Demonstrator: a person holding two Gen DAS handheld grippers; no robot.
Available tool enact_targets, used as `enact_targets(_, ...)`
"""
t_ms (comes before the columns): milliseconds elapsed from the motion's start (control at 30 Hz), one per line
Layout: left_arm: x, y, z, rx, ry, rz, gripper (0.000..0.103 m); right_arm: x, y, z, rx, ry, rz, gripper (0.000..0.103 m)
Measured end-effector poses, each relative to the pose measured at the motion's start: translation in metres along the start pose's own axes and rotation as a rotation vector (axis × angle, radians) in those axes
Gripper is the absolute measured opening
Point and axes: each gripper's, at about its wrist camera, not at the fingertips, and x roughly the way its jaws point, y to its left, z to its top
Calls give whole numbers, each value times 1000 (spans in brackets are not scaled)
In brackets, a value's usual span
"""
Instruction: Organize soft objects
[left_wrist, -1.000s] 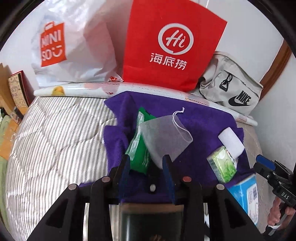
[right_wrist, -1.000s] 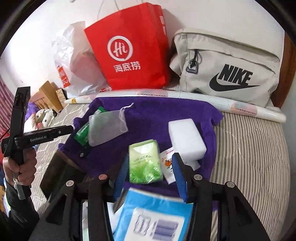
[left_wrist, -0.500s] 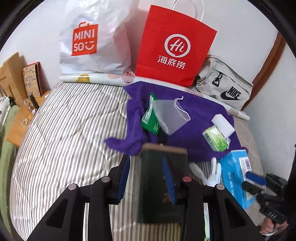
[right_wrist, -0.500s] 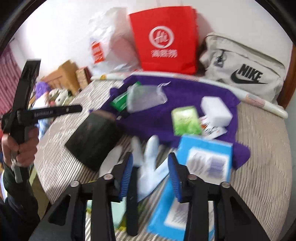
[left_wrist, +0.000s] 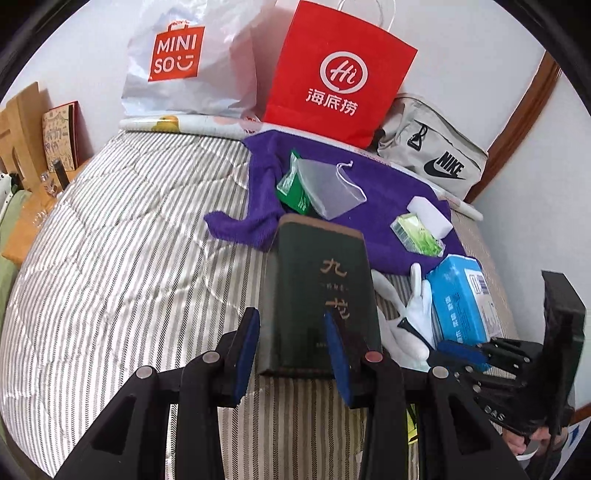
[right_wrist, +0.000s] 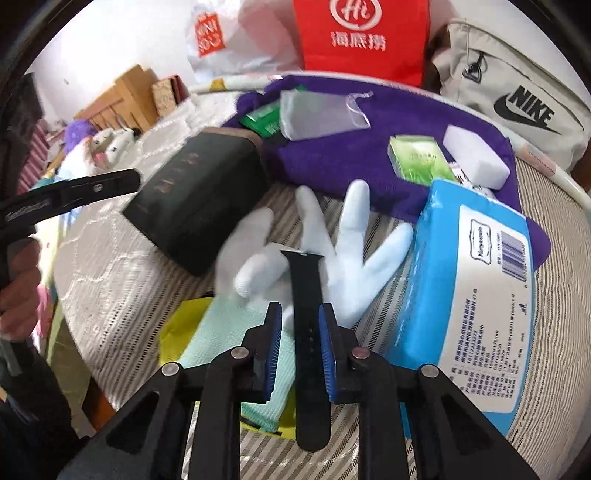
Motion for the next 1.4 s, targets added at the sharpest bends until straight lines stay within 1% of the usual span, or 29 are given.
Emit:
enact_targets(133,-2,5,-3,-10,-8,-26,35,7,2,6,14,23,-35,20)
enact_targets(200,-3,8,-4,-12,-12,-32,35,13,4,9,19,51,-57,20)
enact_targets(367,-4,15,-6,-19,-16,-53,35,24,13,15,-28,93,-110,21)
enact_targets(467,-4,17,-8,-22,-13,-62,35,26,17,16,-62,96,-123,17)
enact_targets(500,-4,17,-8,-23,-13,-63,35,25,17,16,-68,92,-123,16)
enact_targets(567,-4,19,-10,-23,-11,-64,35,22,18,14,-65,81,-121,8)
enact_targets(600,-5,20,-11,-24,-11,-62,35,18,16,13,-56,69,-117,6)
enact_targets(700,-6,23,-13,-34,-13,-66,35,8,13,10,-34,42,-87,6)
enact_targets(867,-7,25,-15,-40,-13,-72,35,16,14,9,-26,57,-93,6)
enact_targets(967,-8,24,-17,-32,-12,-72,35,17,14,12,-41,48,-99,6)
enact_targets(1100,-10,19,-19,-10,-13,-81,35,-1,12,9,-21,-11,-78,6)
enact_targets(1300,-19,-6,-30,53,-14,-91,35,-34,9,-4,-10,-92,-62,6)
enact_targets(1400,-21,-18,-38,78,-5,-87,35,-45,6,-12,3,-118,-48,6)
